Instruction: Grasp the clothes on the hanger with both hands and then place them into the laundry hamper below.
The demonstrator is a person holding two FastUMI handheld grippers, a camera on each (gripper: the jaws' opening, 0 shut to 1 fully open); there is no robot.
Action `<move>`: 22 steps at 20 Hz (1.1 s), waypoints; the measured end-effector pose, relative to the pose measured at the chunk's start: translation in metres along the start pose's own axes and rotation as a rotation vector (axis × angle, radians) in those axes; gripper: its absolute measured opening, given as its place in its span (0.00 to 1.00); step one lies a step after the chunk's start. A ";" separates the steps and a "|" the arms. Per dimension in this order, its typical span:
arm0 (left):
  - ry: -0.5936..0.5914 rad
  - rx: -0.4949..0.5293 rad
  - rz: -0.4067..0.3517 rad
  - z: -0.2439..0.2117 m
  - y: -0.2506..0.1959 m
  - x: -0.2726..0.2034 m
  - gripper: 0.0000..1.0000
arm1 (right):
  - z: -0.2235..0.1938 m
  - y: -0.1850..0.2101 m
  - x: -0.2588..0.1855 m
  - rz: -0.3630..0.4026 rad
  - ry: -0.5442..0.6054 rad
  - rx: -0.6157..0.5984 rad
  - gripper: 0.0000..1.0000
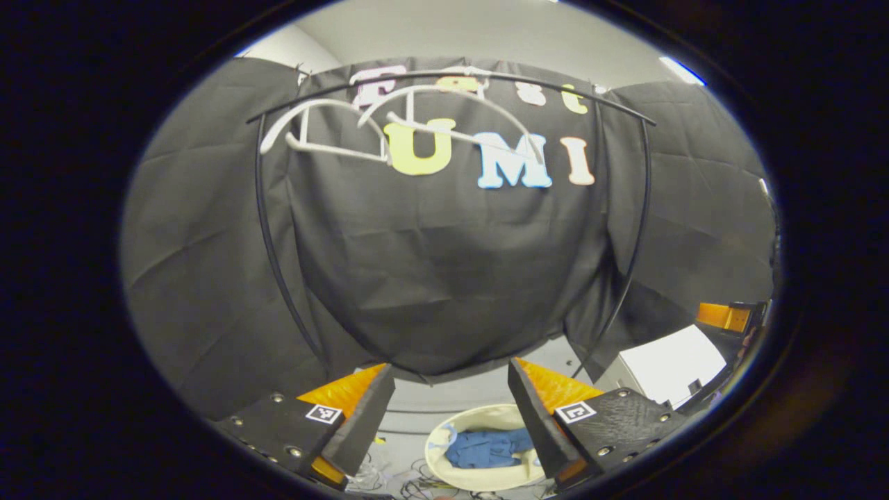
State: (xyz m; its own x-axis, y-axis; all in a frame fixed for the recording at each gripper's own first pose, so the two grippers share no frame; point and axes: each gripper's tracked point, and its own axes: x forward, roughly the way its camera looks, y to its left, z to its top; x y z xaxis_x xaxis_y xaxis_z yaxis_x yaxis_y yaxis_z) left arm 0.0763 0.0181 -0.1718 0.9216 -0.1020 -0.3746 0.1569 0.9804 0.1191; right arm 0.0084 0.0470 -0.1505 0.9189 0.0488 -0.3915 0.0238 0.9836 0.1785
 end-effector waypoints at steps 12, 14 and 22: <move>-0.506 -0.217 0.093 0.169 -0.080 -0.132 0.99 | 0.152 -0.065 -0.037 0.193 -0.341 -0.106 0.92; -0.549 -0.308 0.105 0.177 -0.085 -0.163 0.99 | 0.171 -0.079 -0.042 0.208 -0.385 -0.094 0.92; -0.542 -0.303 0.259 0.164 -0.071 -0.216 0.99 | 0.200 -0.118 -0.054 0.182 -0.471 -0.059 0.95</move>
State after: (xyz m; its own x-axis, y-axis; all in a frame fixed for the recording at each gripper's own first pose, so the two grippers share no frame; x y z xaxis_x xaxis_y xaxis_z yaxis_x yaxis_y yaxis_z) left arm -0.0753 -0.0569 0.0517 0.9763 0.1506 0.1554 -0.1274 0.9805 -0.1499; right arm 0.0352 -0.1062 0.0305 0.9843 0.1498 0.0928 -0.1626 0.9753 0.1494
